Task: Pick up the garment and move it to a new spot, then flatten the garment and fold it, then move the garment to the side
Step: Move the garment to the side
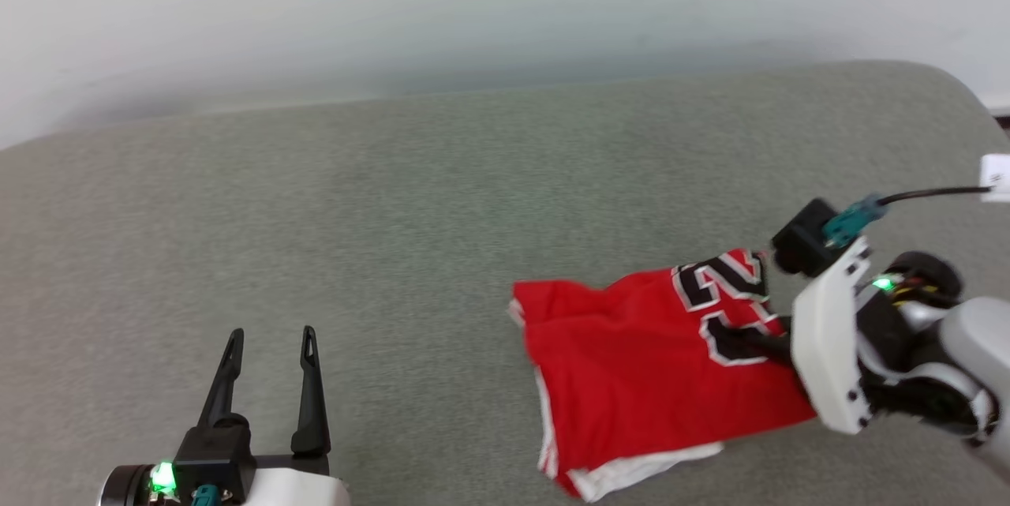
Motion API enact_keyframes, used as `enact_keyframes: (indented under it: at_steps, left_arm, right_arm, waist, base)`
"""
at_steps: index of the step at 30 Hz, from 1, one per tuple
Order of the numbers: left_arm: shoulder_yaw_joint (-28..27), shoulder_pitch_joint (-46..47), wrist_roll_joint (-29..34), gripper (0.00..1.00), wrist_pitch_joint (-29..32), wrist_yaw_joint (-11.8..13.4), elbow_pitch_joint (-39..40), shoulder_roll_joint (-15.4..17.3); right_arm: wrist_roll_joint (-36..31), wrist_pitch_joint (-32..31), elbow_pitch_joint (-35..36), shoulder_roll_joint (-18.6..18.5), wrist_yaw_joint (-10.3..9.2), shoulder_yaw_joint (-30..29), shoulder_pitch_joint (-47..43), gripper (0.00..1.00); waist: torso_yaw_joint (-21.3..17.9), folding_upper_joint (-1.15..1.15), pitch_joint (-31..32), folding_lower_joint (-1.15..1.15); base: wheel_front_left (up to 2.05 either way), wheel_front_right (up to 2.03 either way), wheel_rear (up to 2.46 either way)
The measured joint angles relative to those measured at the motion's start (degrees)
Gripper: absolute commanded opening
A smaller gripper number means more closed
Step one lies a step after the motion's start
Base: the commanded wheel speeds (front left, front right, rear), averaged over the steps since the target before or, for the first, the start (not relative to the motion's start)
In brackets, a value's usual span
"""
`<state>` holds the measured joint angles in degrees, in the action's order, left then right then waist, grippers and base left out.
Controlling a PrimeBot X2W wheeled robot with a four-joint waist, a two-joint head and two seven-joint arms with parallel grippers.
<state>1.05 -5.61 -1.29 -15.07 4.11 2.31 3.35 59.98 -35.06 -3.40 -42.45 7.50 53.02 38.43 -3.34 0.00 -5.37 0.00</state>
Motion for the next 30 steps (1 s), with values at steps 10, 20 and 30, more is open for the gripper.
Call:
enact_keyframes:
  at_steps: [10,20,30]
  left_arm:
    - [-0.5,2.9,0.6,1.0,0.0,-0.2,1.5,0.2]
    - [0.0,7.9,1.5,1.0,0.0,-1.2,2.5,2.2]
    - [1.1,13.3,1.6,1.0,0.0,-1.6,3.8,3.2]
  right_arm:
    - [-2.7,2.5,-6.1,-7.7,0.01,-4.1,4.3,0.0]
    - [-9.4,5.6,-20.5,-11.9,0.01,-9.1,10.7,0.0]
    - [-14.5,8.7,-34.8,-11.2,0.01,-17.3,14.5,0.0]
  waist:
    - [-5.7,0.0,-5.6,0.0]
    - [-6.9,0.0,-14.4,0.0]
    - [-5.8,0.0,-22.0,0.01]
  base:
    - [0.0,0.0,0.0]
    - [0.0,0.0,0.0]
    - [0.0,0.0,0.0]
